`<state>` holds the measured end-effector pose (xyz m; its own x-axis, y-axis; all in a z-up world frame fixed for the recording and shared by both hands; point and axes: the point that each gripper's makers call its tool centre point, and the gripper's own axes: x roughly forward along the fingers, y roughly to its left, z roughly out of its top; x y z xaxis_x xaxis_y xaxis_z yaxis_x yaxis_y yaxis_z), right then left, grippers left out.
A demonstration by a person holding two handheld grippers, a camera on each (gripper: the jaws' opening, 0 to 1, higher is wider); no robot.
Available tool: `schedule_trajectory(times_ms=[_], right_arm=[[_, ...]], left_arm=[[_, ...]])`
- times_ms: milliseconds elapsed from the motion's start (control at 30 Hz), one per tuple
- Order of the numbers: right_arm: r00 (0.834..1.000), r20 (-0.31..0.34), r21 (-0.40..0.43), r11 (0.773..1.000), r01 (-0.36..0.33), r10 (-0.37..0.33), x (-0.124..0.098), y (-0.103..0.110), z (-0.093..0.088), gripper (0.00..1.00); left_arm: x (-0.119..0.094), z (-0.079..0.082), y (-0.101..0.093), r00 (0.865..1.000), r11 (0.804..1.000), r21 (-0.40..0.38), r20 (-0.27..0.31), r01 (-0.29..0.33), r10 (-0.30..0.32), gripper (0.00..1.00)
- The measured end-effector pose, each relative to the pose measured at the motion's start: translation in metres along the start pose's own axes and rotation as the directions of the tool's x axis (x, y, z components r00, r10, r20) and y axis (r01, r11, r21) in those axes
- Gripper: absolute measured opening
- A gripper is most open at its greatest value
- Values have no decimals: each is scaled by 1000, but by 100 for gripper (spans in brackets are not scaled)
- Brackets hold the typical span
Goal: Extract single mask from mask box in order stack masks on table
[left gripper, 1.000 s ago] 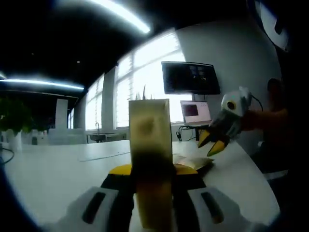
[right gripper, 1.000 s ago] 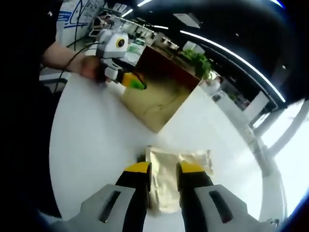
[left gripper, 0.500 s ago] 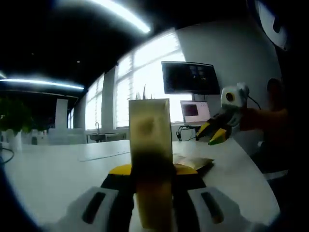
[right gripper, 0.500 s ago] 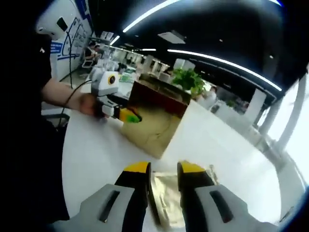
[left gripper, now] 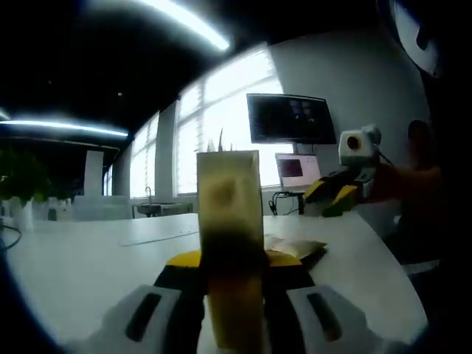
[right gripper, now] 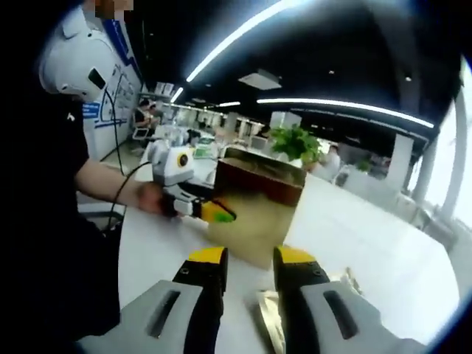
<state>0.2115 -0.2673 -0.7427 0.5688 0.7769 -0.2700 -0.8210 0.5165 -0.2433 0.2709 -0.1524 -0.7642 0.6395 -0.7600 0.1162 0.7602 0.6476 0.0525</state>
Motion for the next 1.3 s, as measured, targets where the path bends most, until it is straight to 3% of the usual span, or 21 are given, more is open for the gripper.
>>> schedule_trajectory(times_ms=[267, 500, 833, 1000, 1100, 1300], right_arm=[[997, 71, 46, 999, 10, -13, -6, -2, 14, 23], [995, 87, 33, 998, 46, -49, -9, -7, 18, 24], [965, 246, 149, 987, 60, -96, -23, -21, 50, 25], [958, 258, 187, 979, 77, -125, -28, -27, 49, 26], [960, 216, 114, 981, 156, -178, -29, -32, 41, 25], [963, 216, 152, 980, 129, -160, -23, -25, 35, 25]], left_arm=[[0, 0, 0, 1000, 1000, 0, 0, -1, 1, 32], [0, 1, -1, 1000, 1000, 1, 0, -2, 2, 32], [0, 0, 0, 1000, 1000, 0, -1, -2, 2, 32], [-1, 0, 0, 1000, 1000, -2, -1, -1, 1, 32], [-1, 0, 1, 1000, 1000, -3, -1, 0, 0, 32], [-1, 0, 0, 1000, 1000, -5, -1, -1, 1, 32]])
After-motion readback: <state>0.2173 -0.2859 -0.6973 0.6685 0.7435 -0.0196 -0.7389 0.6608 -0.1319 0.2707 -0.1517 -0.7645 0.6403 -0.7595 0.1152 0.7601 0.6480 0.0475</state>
